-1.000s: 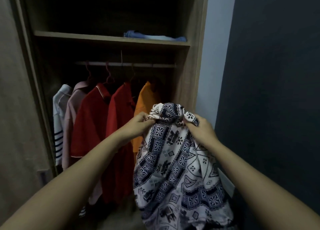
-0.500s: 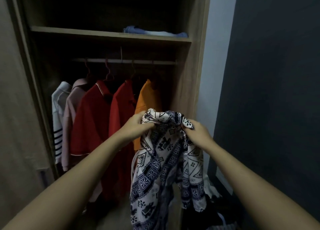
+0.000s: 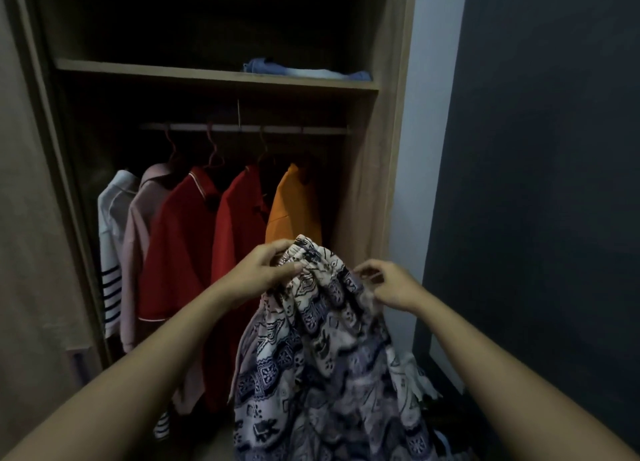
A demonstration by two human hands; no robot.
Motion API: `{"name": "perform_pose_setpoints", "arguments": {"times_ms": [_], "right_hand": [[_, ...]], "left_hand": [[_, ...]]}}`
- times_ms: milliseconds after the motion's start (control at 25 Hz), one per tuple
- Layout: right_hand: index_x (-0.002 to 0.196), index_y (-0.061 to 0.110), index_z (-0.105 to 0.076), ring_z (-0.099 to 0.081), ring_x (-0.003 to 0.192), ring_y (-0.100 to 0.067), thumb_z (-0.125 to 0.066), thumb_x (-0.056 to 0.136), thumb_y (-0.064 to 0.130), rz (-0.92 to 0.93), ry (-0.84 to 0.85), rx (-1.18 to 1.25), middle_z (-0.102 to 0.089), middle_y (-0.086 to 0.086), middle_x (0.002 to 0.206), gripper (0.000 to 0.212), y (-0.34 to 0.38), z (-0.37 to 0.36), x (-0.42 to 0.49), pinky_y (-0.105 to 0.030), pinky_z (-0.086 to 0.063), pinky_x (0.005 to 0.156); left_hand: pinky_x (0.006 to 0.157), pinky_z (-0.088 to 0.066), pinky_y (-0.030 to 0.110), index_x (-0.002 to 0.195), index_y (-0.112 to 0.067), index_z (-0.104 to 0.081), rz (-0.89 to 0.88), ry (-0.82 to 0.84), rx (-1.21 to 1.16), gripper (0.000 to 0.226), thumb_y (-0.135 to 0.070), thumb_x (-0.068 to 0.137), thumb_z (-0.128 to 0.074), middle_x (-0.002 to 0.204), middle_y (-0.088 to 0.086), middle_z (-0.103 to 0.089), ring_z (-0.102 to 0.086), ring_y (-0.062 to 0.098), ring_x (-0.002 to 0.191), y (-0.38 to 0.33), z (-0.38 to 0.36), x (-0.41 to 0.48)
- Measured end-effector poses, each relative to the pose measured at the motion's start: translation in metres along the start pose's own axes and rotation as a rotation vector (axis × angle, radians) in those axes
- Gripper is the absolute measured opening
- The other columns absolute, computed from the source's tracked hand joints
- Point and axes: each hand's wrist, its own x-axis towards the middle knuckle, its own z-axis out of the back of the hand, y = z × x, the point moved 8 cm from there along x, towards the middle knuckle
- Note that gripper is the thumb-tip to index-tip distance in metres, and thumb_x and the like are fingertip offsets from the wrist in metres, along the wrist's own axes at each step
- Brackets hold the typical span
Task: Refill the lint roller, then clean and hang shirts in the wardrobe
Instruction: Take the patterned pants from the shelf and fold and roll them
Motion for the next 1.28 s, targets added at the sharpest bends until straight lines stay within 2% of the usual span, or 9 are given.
{"name": "perform_pose_setpoints", "arguments": {"times_ms": [120,200,320,480,640,760,1000,1160,1280], "right_hand": [[0.124,0.017,-0.055,-0.050,0.108,-0.008,-0.054,0.075,-0.013,0.045,0.128,0.034,-0.055,0.005,0.114,0.057,0.013,-0.007,-0.004,-0.012,-0.048,0.075],[0.124,0.019,-0.055,-0.052,0.111,-0.009,-0.059,0.079,-0.004,0.112,0.166,0.104,-0.057,0.003,0.120,0.051,0.022,-0.011,-0.004,-0.021,-0.048,0.090],[0.120,0.018,-0.059,-0.058,0.108,-0.008,-0.068,0.082,0.023,0.205,0.199,0.162,-0.063,0.003,0.117,0.039,0.033,-0.023,-0.003,-0.031,-0.045,0.100],[0.110,0.026,-0.065,-0.063,0.097,-0.005,-0.071,0.067,0.055,0.269,0.063,0.081,-0.068,0.008,0.103,0.052,0.039,-0.030,0.005,-0.034,-0.051,0.092],[0.102,0.025,-0.066,-0.061,0.091,-0.002,-0.068,0.081,0.034,0.345,-0.022,0.077,-0.068,0.009,0.098,0.023,0.059,-0.031,0.006,-0.013,-0.044,0.077],[0.093,0.023,-0.063,-0.057,0.080,0.003,-0.065,0.085,0.023,0.372,-0.117,0.185,-0.064,0.010,0.087,0.008,0.074,-0.026,0.004,-0.006,-0.040,0.067],[0.092,0.019,-0.056,-0.059,0.089,-0.013,-0.057,0.090,0.025,0.307,-0.247,0.282,-0.062,0.006,0.088,0.006,0.067,0.017,0.007,-0.030,-0.047,0.079],[0.096,0.016,-0.054,-0.059,0.090,-0.016,-0.055,0.092,0.024,0.277,-0.267,0.210,-0.062,0.001,0.092,0.009,0.053,0.023,0.004,-0.028,-0.046,0.076],[0.098,0.016,-0.052,-0.055,0.090,-0.015,-0.052,0.093,0.021,0.196,-0.395,0.306,-0.059,0.000,0.093,0.007,0.029,0.046,0.003,-0.021,-0.042,0.069]], "left_hand": [[0.084,-0.048,0.025,0.112,-0.016,-0.058,-0.082,0.041,0.336,0.019,-0.012,0.093,-0.056,0.103,0.000,-0.061,-0.059,0.009,0.093,0.004,-0.013,0.003],[0.078,-0.044,0.025,0.100,-0.021,-0.054,-0.153,0.019,0.516,0.012,-0.015,0.091,-0.058,0.093,-0.006,-0.057,-0.054,0.005,0.084,0.003,-0.018,0.003],[0.060,-0.048,0.025,0.090,-0.023,-0.036,-0.161,-0.055,0.460,0.033,-0.013,0.085,-0.067,0.081,-0.002,-0.057,-0.055,0.005,0.066,0.006,-0.017,0.002],[0.061,-0.058,0.036,0.084,-0.021,-0.028,-0.156,-0.158,0.365,0.047,-0.009,0.079,-0.073,0.089,0.012,-0.065,-0.068,0.023,0.074,0.007,-0.011,-0.001],[0.059,-0.056,0.027,0.084,-0.021,-0.031,-0.131,-0.269,0.250,0.049,-0.014,0.074,-0.079,0.080,0.000,-0.066,-0.067,0.008,0.067,0.016,-0.006,-0.010],[0.072,-0.056,0.033,0.095,-0.023,-0.045,-0.042,-0.275,-0.033,0.050,-0.037,0.065,-0.082,0.084,0.000,-0.068,-0.067,0.012,0.078,0.043,-0.010,-0.020],[0.095,-0.050,0.034,0.111,-0.024,-0.066,0.128,0.156,0.136,0.040,-0.041,0.076,-0.074,0.113,-0.005,-0.069,-0.064,0.010,0.105,0.087,-0.028,-0.040],[0.085,-0.052,0.024,0.109,-0.021,-0.065,0.156,0.163,0.102,0.041,-0.048,0.078,-0.069,0.106,-0.004,-0.071,-0.067,0.010,0.097,0.095,-0.038,-0.047],[0.067,-0.043,0.020,0.081,-0.022,-0.066,0.113,0.128,0.247,0.041,-0.061,0.069,-0.069,0.073,-0.010,-0.060,-0.056,0.002,0.070,0.097,-0.021,-0.044]]}}
